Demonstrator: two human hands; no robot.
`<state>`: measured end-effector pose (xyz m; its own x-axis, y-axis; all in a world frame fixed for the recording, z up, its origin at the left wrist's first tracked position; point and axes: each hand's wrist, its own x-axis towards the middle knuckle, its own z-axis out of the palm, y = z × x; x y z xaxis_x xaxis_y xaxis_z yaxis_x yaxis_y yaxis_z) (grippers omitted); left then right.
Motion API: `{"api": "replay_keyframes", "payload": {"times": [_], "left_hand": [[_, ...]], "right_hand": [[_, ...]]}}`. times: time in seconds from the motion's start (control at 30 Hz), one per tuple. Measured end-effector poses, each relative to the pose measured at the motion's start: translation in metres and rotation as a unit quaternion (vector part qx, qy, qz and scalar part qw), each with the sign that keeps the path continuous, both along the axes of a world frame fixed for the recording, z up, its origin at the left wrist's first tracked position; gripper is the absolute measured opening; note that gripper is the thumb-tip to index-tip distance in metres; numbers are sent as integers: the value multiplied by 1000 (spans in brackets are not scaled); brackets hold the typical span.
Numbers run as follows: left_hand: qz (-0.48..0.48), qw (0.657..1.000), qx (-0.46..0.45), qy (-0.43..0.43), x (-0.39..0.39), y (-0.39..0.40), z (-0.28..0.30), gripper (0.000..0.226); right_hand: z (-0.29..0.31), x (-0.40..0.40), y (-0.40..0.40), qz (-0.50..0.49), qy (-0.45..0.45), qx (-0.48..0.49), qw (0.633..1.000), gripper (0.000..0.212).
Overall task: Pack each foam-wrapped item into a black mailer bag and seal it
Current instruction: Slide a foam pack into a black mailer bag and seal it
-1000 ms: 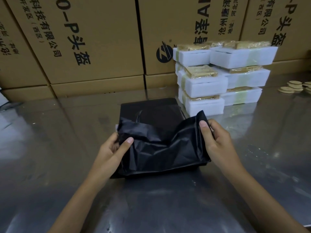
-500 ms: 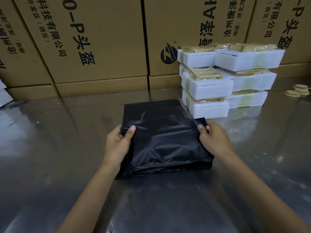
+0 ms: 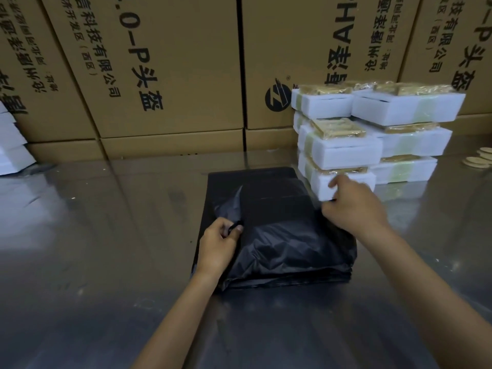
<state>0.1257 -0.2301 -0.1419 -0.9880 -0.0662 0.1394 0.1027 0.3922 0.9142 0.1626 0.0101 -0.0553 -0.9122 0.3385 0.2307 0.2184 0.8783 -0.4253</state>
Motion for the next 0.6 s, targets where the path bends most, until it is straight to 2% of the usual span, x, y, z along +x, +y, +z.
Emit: {"api": "replay_keyframes", "payload": {"times": [0.07,0.1,0.13,0.2,0.33,0.4,0.5,0.6], "left_hand": [[-1,997,72,-17,0,-3,-2,19],[-3,994,107,-27,0,-5,-2,16],[-7,990,139,-36,-1,-7,-2,14],[-19,982,186,-41,-1,-11,0,20],[-24,981,192,2,4,-23,6,37],[-27,980,195,28,5,-27,6,40],[-19,974,212,73,1,-31,7,36],[8,979,140,150,1,-31,12,42]], "right_hand": [[15,-7,-22,70,156,-11,985,32],[23,-13,-36,124,196,-38,972,29],[30,-21,-52,181,198,-77,960,24],[33,-40,-82,269,134,-152,941,18],[15,-74,-123,363,-32,-231,902,19],[2,-82,-127,387,-74,-220,892,19],[-11,-82,-125,411,-90,-177,890,20],[-11,-78,-122,431,-112,-150,883,24]]}}
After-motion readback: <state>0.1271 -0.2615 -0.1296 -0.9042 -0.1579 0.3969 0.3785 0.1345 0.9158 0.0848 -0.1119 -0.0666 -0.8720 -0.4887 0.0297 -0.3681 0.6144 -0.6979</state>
